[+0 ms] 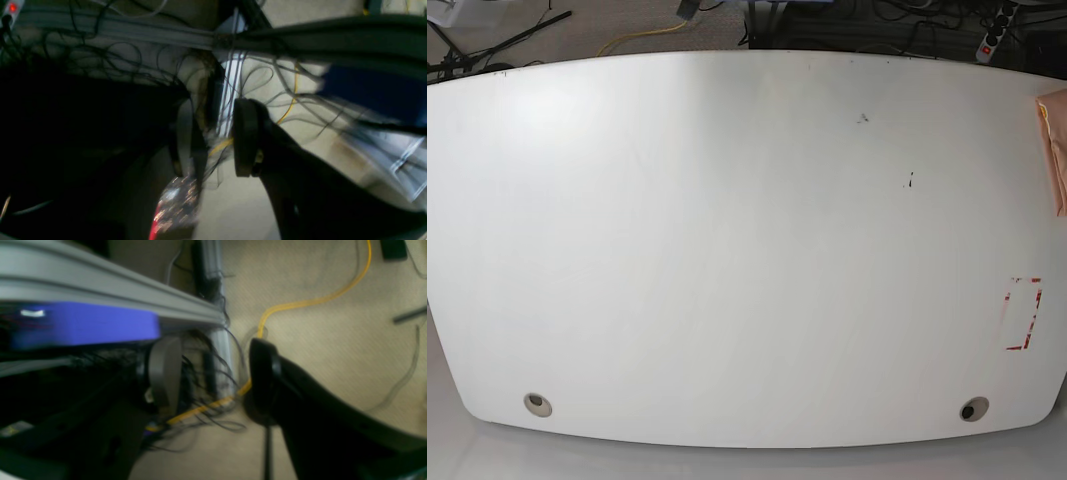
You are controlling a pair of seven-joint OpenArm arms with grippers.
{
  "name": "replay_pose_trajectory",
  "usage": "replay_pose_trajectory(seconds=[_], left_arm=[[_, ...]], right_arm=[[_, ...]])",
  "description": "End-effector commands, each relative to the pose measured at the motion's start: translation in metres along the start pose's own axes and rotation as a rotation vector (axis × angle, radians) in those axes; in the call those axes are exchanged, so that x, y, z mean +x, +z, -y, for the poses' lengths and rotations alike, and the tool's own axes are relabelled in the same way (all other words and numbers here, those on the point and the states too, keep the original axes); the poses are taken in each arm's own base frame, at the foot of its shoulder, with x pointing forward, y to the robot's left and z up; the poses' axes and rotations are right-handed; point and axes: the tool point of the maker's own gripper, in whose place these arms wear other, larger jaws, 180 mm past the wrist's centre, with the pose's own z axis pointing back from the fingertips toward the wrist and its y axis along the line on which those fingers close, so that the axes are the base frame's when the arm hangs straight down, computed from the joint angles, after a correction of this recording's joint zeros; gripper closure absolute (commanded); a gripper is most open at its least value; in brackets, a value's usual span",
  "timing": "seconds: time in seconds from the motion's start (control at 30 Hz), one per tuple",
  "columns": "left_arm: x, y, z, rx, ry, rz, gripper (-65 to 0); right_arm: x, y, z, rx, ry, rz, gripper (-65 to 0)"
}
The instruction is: Fold the T-shirt properly
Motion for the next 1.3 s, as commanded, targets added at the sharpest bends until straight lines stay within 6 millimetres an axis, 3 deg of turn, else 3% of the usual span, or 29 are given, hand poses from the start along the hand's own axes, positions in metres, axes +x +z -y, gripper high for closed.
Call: replay_pose_trajectory(seconds=[0.0, 0.1, 0.27, 0.53, 0.63, 0.7, 0.93, 1.13, 1.27], left_arm=[[-0.006, -0.013, 0.002, -0.012, 0.024, -0.030, -18.3], [-0.005, -0.028, 0.007, -0.026, 0.016, -0.059, -18.3], [-0.007, -0.051, 0.006, 0.007, -0.014, -0.131, -18.3], [0.009, -0.078, -0.008, 0.095, 0.030, -0.192, -18.3], [0.014, -0.086, -0.002, 0.083, 0.048, -0.206, -18.3], [0.025, -0.088, -0.011, 0.112, 0.044, -0.198, -18.3], [0.035, -0.088, -0.032, 0.235, -0.029, -0.201, -18.3], [0.040, -0.091, -0.029, 0.232, -0.023, -0.191, -18.3], [0.038, -0.096, -0.012, 0.207, -0.017, -0.194, -18.3]], right_arm=[[-0.017, -0.003, 0.007, -0.022, -0.004, -0.048, -30.6], [-0.023, -0.022, 0.005, -0.012, 0.011, -0.091, -30.6], [-0.018, -0.052, 0.023, -0.075, 0.052, -0.140, -30.6], [0.009, -0.086, 0.042, -0.111, 0.084, -0.184, -30.6], [0.015, -0.097, 0.043, -0.110, 0.088, -0.244, -30.6], [0.022, -0.105, 0.043, -0.108, 0.093, -0.274, -30.9], [0.036, -0.118, 0.043, -0.107, 0.101, -0.334, -31.1], [0.035, -0.119, 0.041, -0.101, 0.099, -0.335, -31.2], [0.035, -0.119, 0.040, -0.100, 0.098, -0.335, -31.2]])
